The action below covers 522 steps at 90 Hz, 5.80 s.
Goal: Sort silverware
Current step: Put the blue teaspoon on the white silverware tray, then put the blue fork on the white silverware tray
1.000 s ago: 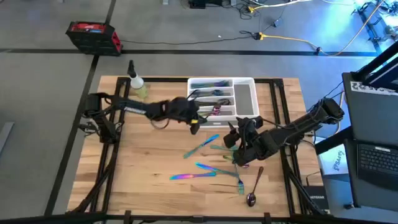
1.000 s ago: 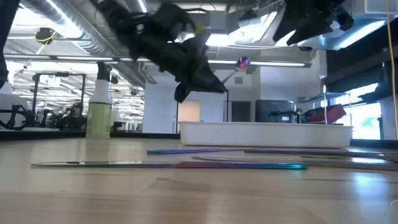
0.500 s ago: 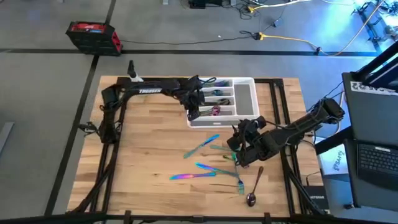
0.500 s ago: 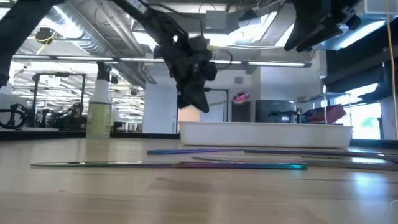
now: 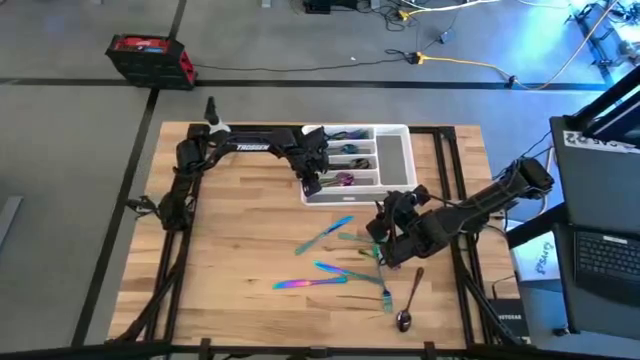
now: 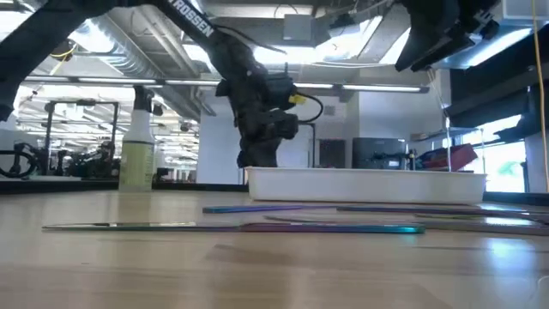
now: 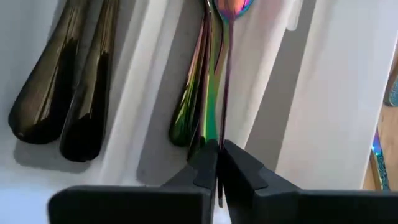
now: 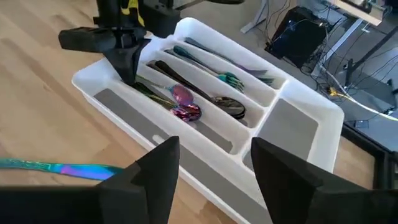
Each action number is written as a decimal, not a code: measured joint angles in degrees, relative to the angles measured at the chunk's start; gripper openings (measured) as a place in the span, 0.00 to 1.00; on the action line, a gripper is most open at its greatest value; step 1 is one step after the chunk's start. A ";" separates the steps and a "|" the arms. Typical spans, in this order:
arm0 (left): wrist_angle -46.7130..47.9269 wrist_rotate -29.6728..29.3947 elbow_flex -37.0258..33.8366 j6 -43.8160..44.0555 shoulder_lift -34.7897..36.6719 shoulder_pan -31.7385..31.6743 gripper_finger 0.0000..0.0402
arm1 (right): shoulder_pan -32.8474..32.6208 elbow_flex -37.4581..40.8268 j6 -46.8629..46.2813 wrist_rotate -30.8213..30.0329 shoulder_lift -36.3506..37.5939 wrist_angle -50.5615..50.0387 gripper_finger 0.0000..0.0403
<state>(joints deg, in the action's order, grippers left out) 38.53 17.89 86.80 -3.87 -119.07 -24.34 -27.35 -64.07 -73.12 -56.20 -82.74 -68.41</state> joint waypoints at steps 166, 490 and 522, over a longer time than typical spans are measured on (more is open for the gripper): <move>-92.05 -16.28 -43.21 22.51 11.72 32.28 0.46 | -26.58 26.39 -10.62 9.94 -18.05 47.70 0.34; -86.32 -10.87 -51.98 21.22 12.90 31.34 0.46 | -11.72 17.74 1.73 25.13 -10.44 43.13 0.38; -86.03 -11.18 -51.98 21.33 12.90 30.56 0.46 | -10.16 23.69 -0.62 23.69 -15.43 51.78 0.35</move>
<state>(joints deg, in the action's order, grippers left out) -47.50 6.71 34.83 17.47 -106.17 6.22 -37.52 -40.38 -73.74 -32.51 -98.17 -16.63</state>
